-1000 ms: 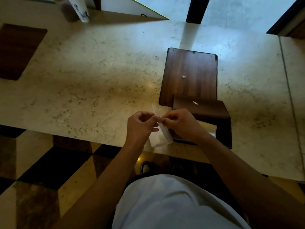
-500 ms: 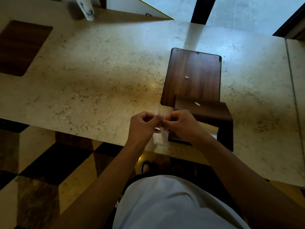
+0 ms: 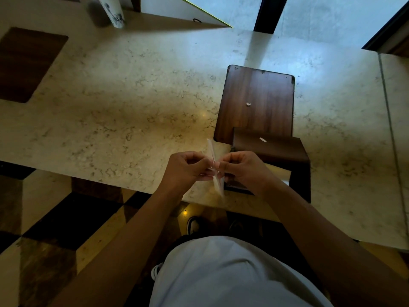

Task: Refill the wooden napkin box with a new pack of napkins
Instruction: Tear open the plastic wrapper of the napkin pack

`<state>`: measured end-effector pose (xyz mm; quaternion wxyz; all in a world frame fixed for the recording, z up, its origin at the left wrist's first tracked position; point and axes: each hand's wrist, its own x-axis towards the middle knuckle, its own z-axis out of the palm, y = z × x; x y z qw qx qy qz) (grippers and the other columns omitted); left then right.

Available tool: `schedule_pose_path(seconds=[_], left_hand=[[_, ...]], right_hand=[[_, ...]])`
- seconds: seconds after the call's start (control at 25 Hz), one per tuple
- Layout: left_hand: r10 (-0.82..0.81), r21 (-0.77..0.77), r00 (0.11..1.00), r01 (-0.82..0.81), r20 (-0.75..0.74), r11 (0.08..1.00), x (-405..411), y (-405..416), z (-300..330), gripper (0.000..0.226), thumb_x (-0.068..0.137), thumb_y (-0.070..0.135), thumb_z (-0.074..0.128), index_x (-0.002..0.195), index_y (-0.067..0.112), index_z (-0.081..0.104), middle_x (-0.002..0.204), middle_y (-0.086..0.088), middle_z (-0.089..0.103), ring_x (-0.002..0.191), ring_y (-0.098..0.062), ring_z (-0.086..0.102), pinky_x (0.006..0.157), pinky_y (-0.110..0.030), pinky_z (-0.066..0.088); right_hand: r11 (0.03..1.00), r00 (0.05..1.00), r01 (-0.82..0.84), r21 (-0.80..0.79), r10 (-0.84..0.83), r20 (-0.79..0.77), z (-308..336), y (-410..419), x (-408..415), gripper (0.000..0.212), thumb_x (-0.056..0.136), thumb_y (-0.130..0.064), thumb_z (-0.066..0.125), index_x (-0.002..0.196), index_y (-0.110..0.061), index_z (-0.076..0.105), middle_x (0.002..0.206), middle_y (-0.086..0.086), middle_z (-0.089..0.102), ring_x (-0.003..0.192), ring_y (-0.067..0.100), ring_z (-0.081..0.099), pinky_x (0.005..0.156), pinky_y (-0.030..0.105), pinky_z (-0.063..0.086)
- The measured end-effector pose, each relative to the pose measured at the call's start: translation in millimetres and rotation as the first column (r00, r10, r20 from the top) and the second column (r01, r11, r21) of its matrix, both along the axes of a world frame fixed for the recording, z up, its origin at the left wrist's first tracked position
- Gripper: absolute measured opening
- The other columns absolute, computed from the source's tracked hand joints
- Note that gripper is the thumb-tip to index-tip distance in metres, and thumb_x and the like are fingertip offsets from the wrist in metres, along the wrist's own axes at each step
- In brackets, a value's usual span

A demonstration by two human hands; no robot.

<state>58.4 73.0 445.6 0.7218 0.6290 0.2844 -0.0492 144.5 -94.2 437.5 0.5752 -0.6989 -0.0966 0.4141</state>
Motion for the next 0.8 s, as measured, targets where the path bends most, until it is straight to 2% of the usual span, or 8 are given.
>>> schedule_pose_path(seconds=[0.08,0.2,0.36,0.52,0.64,0.72,0.8], left_hand=[[-0.084,0.057,0.995,0.087,-0.055,0.995,3,1,-1,0.015,0.092,0.012,0.068,0.085,0.0,0.073,0.076,-0.021,0.074,0.066,-0.027,0.073,0.06,-0.031,0.062],[-0.239,0.137,0.963,0.256,-0.128,0.957,8,4,-2,0.027,0.095,0.015,0.054,0.075,0.006,0.07,0.067,-0.01,0.071,0.058,-0.02,0.065,0.05,-0.027,0.052],[-0.347,0.285,0.931,0.364,-0.109,0.887,11,5,-4,0.033,0.093,0.019,0.051,0.067,0.01,0.068,0.061,-0.002,0.068,0.052,-0.012,0.06,0.048,-0.024,0.046],[-0.358,0.26,0.932,0.358,-0.05,0.897,10,-1,-6,0.039,0.095,0.018,0.047,0.06,0.021,0.065,0.062,-0.003,0.069,0.055,-0.014,0.063,0.052,-0.026,0.051],[-0.332,0.209,0.943,0.332,-0.034,0.92,10,-1,-7,0.037,0.096,0.013,0.043,0.066,0.013,0.065,0.067,-0.01,0.07,0.057,-0.021,0.062,0.051,-0.029,0.05],[-0.395,0.208,0.917,0.397,-0.055,0.894,10,0,-8,0.035,0.099,0.014,0.041,0.073,0.006,0.064,0.066,-0.008,0.07,0.055,-0.019,0.059,0.048,-0.025,0.046],[-0.487,0.208,0.869,0.494,-0.086,0.844,10,5,-9,0.033,0.1,0.014,0.041,0.075,0.009,0.062,0.061,0.0,0.067,0.052,-0.014,0.056,0.047,-0.023,0.044]], right_hand=[[0.999,0.999,-0.024,-0.032,0.025,0.042,0,3,0,0.013,0.09,-0.021,0.072,0.086,-0.01,0.075,0.079,0.008,0.076,0.07,0.015,0.07,0.071,0.032,0.059],[0.993,0.984,-0.063,-0.097,0.078,0.161,1,9,-1,0.014,0.093,-0.017,0.068,0.086,-0.005,0.072,0.07,0.0,0.075,0.058,0.003,0.067,0.055,0.016,0.052],[0.935,0.906,-0.204,-0.29,0.293,0.306,3,11,0,0.019,0.097,-0.027,0.059,0.084,-0.016,0.066,0.068,-0.004,0.071,0.058,0.0,0.067,0.052,0.013,0.049],[0.852,0.775,-0.335,-0.403,0.492,0.396,6,14,5,0.02,0.096,-0.027,0.053,0.08,-0.022,0.064,0.069,-0.008,0.065,0.056,-0.006,0.061,0.051,0.01,0.045],[0.868,0.779,-0.327,-0.373,0.471,0.414,6,15,9,0.026,0.098,-0.022,0.049,0.077,-0.023,0.064,0.065,-0.01,0.061,0.052,-0.006,0.057,0.048,0.01,0.042],[0.863,0.77,-0.341,-0.373,0.484,0.415,6,14,12,0.027,0.099,-0.023,0.05,0.075,-0.027,0.062,0.065,-0.01,0.06,0.052,-0.006,0.056,0.047,0.01,0.041],[0.83,0.734,-0.384,-0.405,0.54,0.411,5,12,16,0.027,0.098,-0.025,0.052,0.074,-0.031,0.062,0.065,-0.01,0.06,0.053,-0.006,0.056,0.049,0.01,0.041]])
